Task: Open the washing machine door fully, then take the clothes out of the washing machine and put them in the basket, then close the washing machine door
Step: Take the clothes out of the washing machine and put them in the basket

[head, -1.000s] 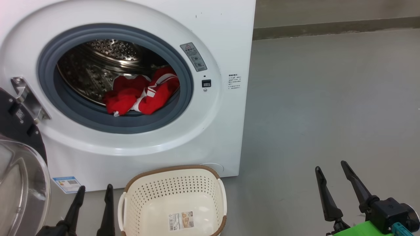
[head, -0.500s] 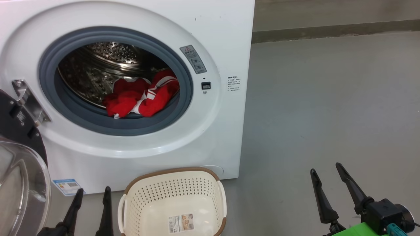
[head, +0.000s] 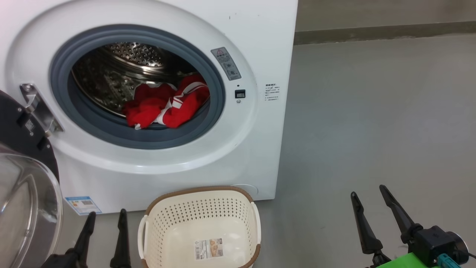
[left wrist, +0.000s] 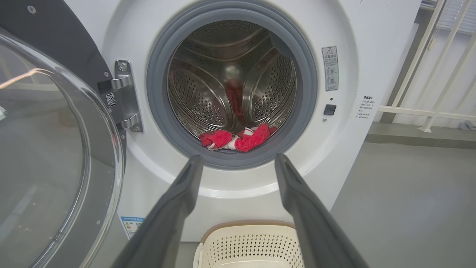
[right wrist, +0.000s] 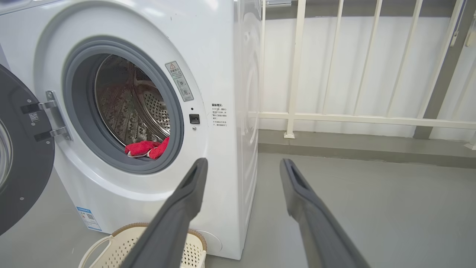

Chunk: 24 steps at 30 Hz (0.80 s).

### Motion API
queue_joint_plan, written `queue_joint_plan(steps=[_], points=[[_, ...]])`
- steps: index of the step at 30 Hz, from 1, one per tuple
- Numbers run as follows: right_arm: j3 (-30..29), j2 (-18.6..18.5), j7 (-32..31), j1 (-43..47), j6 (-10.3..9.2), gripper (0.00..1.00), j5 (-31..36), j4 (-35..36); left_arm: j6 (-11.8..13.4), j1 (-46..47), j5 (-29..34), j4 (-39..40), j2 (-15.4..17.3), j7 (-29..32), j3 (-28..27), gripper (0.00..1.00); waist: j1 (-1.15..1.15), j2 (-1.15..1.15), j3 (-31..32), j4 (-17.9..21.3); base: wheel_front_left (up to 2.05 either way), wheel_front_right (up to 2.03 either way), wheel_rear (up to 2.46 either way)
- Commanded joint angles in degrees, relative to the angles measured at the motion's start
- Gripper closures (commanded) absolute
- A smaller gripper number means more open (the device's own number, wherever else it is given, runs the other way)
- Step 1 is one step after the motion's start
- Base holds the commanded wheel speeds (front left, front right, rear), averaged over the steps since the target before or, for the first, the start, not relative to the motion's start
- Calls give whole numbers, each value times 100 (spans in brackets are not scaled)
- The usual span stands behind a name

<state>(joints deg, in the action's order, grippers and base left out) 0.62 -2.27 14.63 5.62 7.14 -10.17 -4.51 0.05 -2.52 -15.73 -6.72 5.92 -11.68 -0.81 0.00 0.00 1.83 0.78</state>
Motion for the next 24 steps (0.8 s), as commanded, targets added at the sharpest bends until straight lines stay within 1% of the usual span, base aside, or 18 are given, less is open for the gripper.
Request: queue_joint_plan(steps=[1, 8, 16, 24], points=[[163, -61, 37, -157, 35, 0, 16, 141, 22, 338, 29, 99, 69, -70, -138, 0, 0, 0, -52, -60, 0, 0, 0], [179, -61, 37, -193, 35, 0, 32, 179, 57, 576, 36, 33, 29, -91, -41, 0, 0, 0, -297, -195, 0, 0, 0], [230, -61, 37, -504, 35, 0, 10, 279, 72, 1225, 30, 69, 30, -96, 45, 0, 0, 0, -966, -354, 0, 0, 0], [315, -61, 37, -815, 35, 0, 10, 309, 92, 1921, 13, -97, 31, -47, 122, 0, 0, 0, -1513, -351, 0, 0, 0]])
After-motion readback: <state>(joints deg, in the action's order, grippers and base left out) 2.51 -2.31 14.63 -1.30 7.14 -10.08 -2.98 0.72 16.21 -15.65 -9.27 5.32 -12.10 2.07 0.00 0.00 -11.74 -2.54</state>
